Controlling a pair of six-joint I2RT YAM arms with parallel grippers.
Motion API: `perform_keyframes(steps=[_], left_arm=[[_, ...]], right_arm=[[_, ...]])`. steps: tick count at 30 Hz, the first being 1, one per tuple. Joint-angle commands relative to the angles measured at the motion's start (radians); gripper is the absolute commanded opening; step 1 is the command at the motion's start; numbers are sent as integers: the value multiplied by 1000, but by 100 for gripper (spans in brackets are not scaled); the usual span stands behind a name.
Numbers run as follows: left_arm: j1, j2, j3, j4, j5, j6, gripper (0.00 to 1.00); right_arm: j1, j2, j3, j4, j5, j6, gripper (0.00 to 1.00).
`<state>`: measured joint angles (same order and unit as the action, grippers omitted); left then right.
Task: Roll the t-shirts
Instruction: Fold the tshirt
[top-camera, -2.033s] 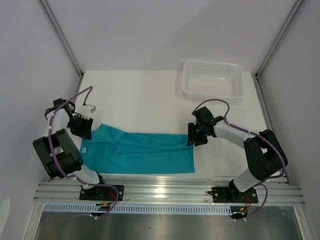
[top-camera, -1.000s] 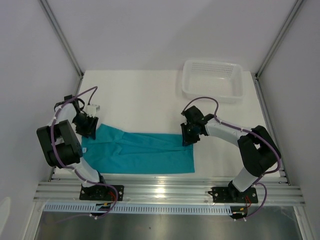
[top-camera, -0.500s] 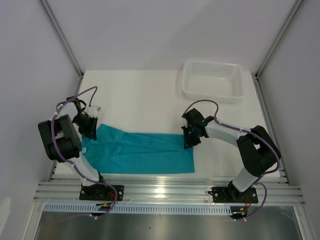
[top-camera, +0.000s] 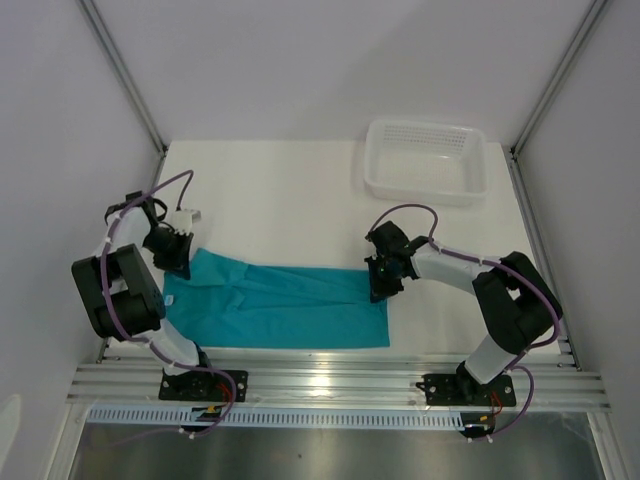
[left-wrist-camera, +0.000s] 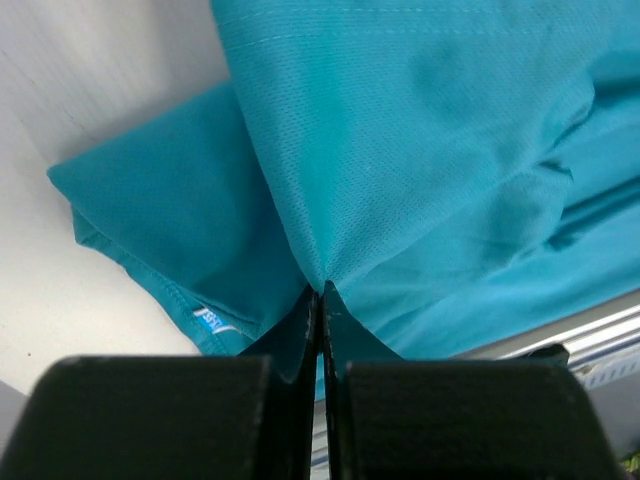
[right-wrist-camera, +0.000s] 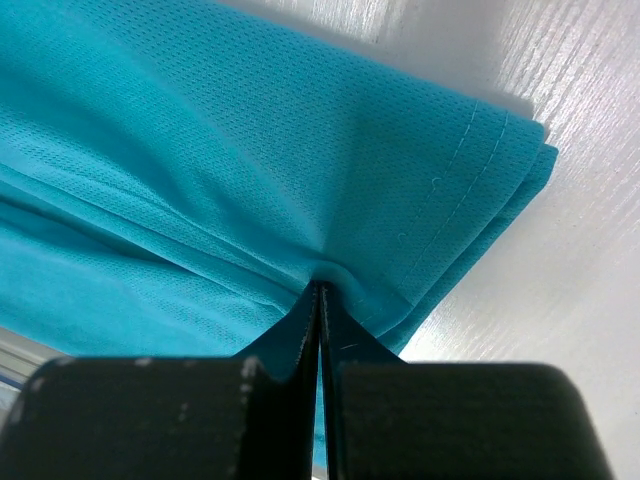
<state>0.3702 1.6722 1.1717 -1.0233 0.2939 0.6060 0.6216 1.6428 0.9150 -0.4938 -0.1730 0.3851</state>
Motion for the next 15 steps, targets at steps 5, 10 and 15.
perform_keyframes(steps=[5,10,15], left_arm=[[44,-68,-38,-78,50,123,1],[61,-63,-61,-78,56,159,1],[61,-40,-87,-43,33,159,1]], right_arm=[[0,-23,-8,29,9,6,0],[-2,-24,-13,31,12,5,0],[-2,-28,-13,29,15,3,0]])
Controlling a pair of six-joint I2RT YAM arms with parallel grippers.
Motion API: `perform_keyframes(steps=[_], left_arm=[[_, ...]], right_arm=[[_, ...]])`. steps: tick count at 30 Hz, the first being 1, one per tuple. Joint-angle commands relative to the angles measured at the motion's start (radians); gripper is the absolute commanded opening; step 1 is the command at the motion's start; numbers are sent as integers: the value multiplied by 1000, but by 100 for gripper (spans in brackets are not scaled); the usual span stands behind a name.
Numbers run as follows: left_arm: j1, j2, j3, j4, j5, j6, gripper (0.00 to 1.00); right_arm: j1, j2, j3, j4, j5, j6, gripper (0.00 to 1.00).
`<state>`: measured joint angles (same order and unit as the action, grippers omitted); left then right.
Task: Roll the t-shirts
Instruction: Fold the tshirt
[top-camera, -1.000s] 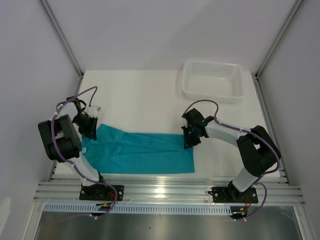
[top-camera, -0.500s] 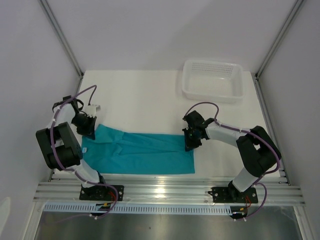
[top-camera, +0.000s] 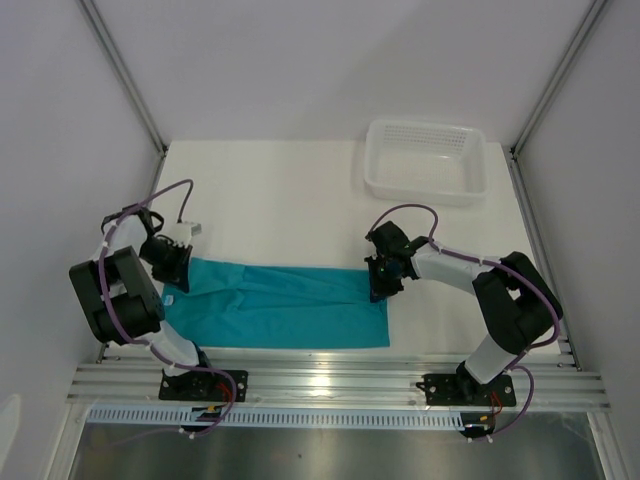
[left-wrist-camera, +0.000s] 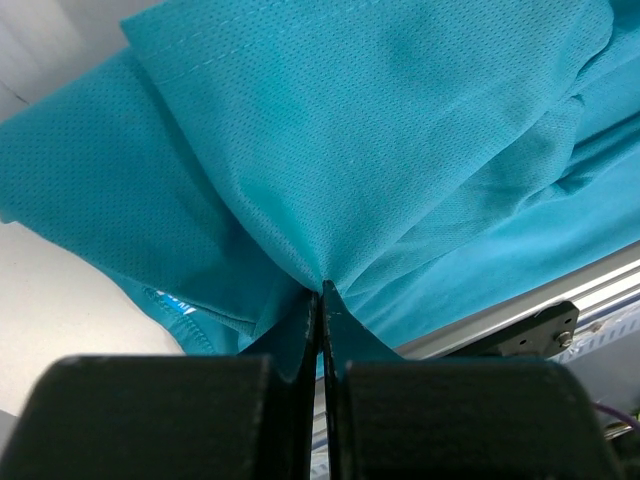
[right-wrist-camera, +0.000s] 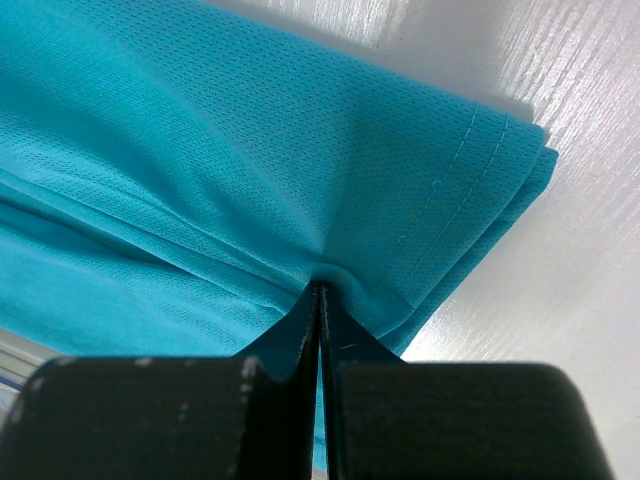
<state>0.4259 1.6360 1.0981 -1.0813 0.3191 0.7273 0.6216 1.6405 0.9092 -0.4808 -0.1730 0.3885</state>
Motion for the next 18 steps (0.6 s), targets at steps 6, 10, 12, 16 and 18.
perform_keyframes(steps=[6,10,12,16,18], left_arm=[[8,-33,-17,32,21,54,2],[8,-70,-9,15,100,76,2],[10,-79,-29,21,88,96,1],[16,-45,-32,-2,49,106,1],[17,-35,-26,3,35,106,1]], right_arm=[[-2,-47,-1,11,26,-5,0],[-2,-47,5,7,27,-8,0],[-2,-44,7,8,27,-8,0],[-2,-42,8,10,26,-7,0],[-2,-41,10,10,24,-8,0]])
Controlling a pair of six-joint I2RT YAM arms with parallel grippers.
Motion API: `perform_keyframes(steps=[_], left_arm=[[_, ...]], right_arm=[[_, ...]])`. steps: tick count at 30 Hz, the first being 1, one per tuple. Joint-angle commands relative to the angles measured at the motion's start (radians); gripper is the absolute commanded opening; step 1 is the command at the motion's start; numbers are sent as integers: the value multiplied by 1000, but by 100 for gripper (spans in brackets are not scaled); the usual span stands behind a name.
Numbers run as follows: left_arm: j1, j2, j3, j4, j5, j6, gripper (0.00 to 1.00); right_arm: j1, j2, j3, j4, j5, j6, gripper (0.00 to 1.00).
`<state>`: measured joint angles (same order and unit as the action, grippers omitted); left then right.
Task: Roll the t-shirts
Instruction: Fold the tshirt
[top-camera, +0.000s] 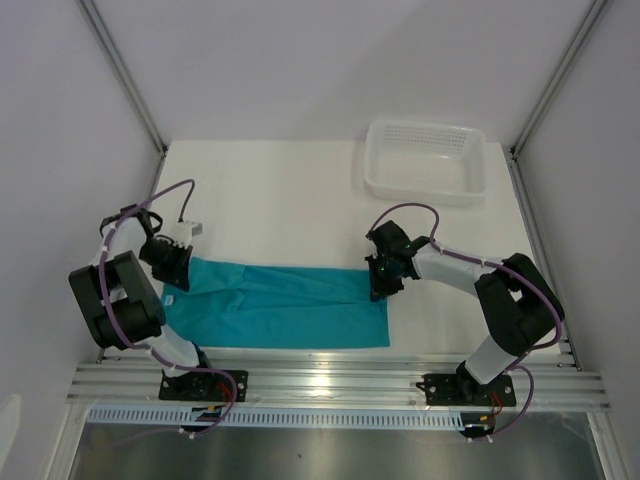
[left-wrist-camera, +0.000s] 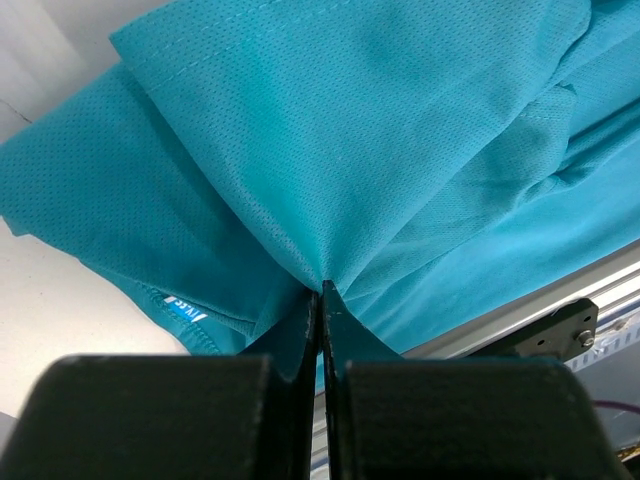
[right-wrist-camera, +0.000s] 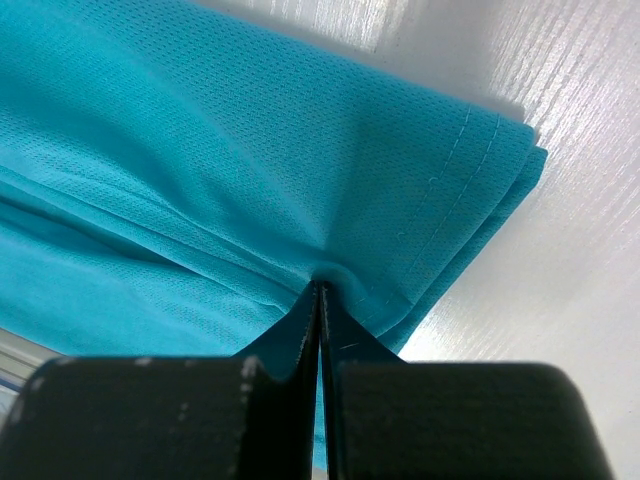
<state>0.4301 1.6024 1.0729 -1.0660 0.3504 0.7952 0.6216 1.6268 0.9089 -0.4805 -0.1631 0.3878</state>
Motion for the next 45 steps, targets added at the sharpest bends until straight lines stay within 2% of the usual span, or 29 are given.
perform_keyframes(steps=[1,14,18,22,26,29,30,33,38,45], left_arm=[[13,2,-5,0,-4,41,1],[10,76,-56,83,-97,47,1],[10,64,-73,87,-93,53,2],[10,45,-87,98,-90,49,15],[10,28,-61,83,-56,30,25],[13,4,-36,61,-45,22,37],[18,-5,-36,58,-47,21,46],[38,-44,-24,35,-57,36,55],[94,-70,64,-31,-13,23,60],[91,25,130,122,-77,-211,61]], right_arm=[[0,-27,10,11,16,-7,0],[-5,-45,24,2,11,-24,8],[-8,-65,30,3,7,-40,17],[-31,-85,50,-3,-7,-49,27],[-69,-97,97,-18,-21,-47,29],[-105,-93,137,-33,-13,-46,34],[-114,-87,143,-44,-4,-44,36],[-140,-53,150,-44,16,-44,41],[-151,21,136,-11,14,-67,46],[-164,85,127,59,-42,-96,44]])
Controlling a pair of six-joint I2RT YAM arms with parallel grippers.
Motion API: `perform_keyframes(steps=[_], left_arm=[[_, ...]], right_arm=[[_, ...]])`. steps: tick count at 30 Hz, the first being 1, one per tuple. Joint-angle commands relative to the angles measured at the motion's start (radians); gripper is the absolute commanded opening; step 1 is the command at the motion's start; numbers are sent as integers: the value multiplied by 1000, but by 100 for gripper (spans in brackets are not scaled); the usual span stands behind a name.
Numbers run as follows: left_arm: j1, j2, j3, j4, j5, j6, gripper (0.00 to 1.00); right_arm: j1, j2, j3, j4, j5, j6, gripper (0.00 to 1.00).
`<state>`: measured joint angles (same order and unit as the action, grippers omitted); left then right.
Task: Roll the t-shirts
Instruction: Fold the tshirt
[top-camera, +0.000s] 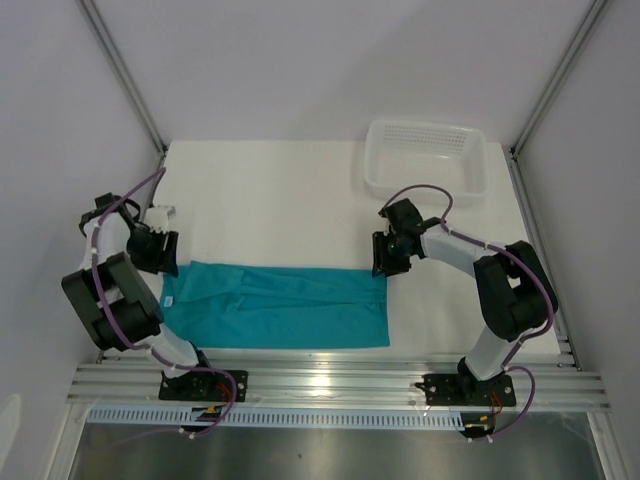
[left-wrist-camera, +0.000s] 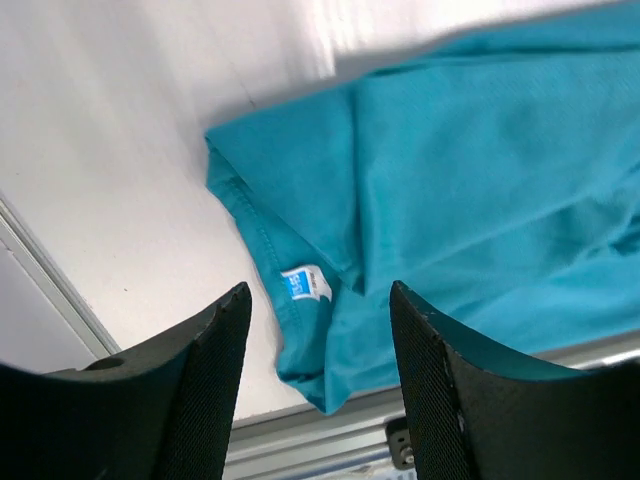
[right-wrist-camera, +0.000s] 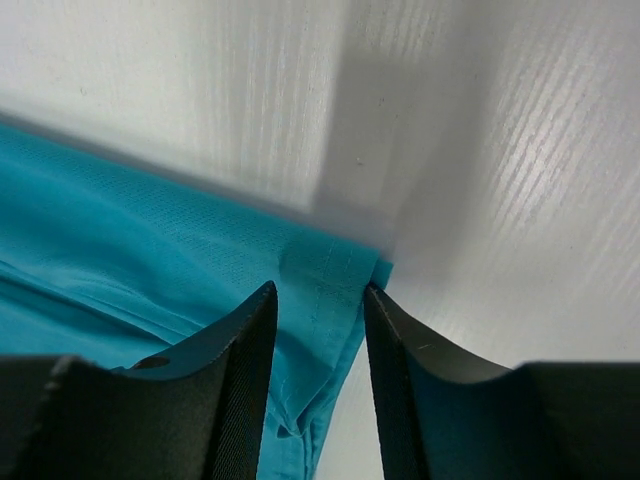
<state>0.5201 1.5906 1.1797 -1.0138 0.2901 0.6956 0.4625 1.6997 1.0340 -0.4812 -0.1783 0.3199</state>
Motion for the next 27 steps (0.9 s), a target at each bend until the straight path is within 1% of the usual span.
perform_keyframes(steps=[1,2,3,4,5,6,9,11,12,15,19,20,22,23,25,26,27], left_arm=[[0,60,21,79,-29,-131,62],[-8,71,21,84,-29,-133,63],[-12,83,18,86,-28,-137,63],[-17,101,15,87,-29,-140,64],[-29,107,8,98,-49,-148,64],[-34,115,-8,124,-66,-162,64],[-40,141,-18,156,-112,-186,64],[-43,164,-12,181,-127,-197,64],[-48,173,-3,185,-132,-211,64],[-63,192,38,193,-134,-244,64],[-77,235,90,195,-120,-272,61],[-90,247,98,176,-118,-277,57],[-106,269,98,162,-101,-278,53],[-126,270,103,168,-108,-281,44],[-140,269,97,172,-83,-289,36],[-141,272,101,173,-74,-297,25],[-146,275,107,169,-66,-300,18]], right_arm=[[-5,15,0,65,-33,-31,43],[-7,17,-2,69,-38,-33,42],[-8,21,-3,69,-41,-31,38],[-8,26,-9,72,-43,-31,35],[-8,26,-15,79,-43,-27,34],[-10,28,-18,82,-44,-25,30],[-15,26,-31,92,-50,-15,24],[-21,26,-35,93,-52,-12,22],[-22,26,-37,92,-52,-13,19],[-24,28,-40,85,-55,-15,14],[-28,17,-54,85,-50,-10,11],[-28,15,-58,89,-49,-5,10],[-33,5,-66,90,-47,1,9],[-33,5,-69,90,-47,2,8],[-36,-3,-77,90,-46,5,7],[-38,-6,-78,89,-44,7,6],[-41,-11,-86,89,-44,8,6]])
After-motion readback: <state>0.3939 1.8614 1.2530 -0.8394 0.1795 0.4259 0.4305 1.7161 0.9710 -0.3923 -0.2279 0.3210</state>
